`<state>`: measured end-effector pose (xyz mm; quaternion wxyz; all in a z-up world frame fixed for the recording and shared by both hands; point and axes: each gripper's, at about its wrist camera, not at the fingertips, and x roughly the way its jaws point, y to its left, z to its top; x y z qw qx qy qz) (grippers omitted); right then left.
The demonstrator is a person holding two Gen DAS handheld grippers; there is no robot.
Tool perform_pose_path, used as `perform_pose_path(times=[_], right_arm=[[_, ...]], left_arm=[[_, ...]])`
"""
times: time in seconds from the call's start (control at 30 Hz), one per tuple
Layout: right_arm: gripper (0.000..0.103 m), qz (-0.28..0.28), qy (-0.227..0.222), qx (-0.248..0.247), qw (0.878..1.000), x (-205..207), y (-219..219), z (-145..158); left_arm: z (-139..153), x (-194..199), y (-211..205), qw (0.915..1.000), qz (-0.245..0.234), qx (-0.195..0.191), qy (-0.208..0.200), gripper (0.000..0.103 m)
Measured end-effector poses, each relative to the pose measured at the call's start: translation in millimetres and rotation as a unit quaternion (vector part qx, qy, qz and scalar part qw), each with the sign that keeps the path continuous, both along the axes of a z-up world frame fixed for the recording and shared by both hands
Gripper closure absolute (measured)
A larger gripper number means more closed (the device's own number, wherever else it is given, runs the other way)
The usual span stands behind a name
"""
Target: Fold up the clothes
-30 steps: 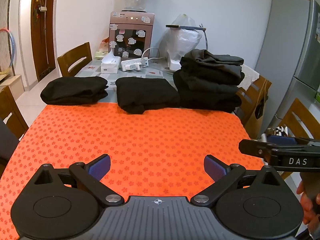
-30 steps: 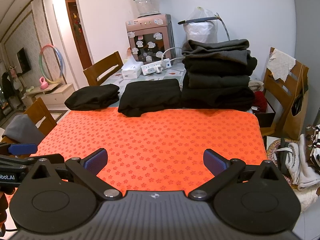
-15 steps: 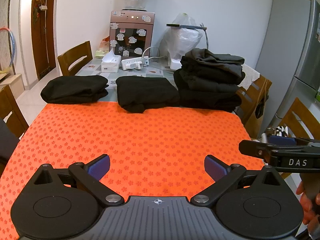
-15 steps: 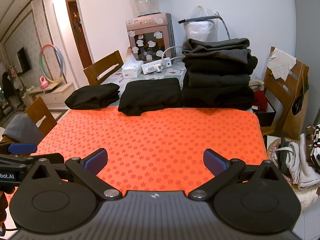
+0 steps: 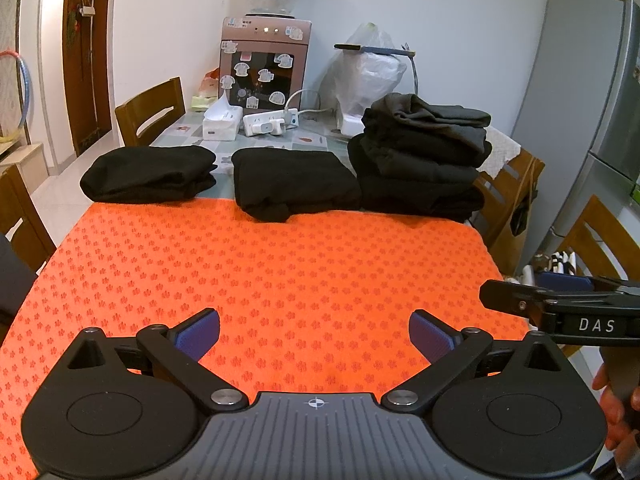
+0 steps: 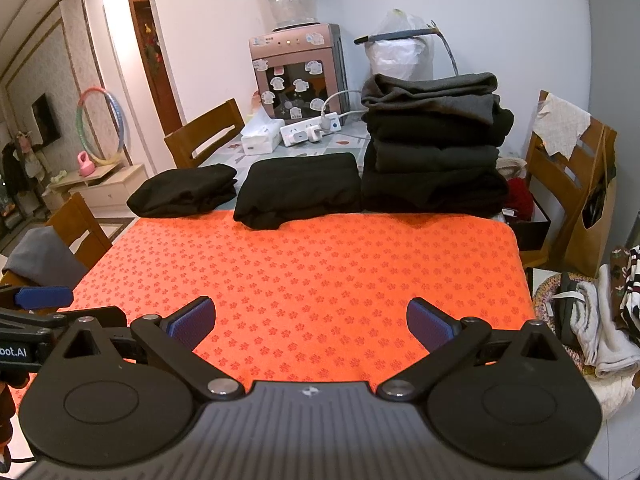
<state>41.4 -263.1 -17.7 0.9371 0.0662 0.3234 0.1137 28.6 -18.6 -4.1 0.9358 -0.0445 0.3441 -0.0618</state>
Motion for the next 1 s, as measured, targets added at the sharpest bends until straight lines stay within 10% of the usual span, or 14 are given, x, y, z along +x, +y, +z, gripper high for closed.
perform_pose_path(times=[1.0], right_arm=[[0.000,-0.016,0.010,0.002,1.000,34,-24,-4]], left_arm=[[-11,14,0,0.9997,0.012,0.009,0.021,0.002]])
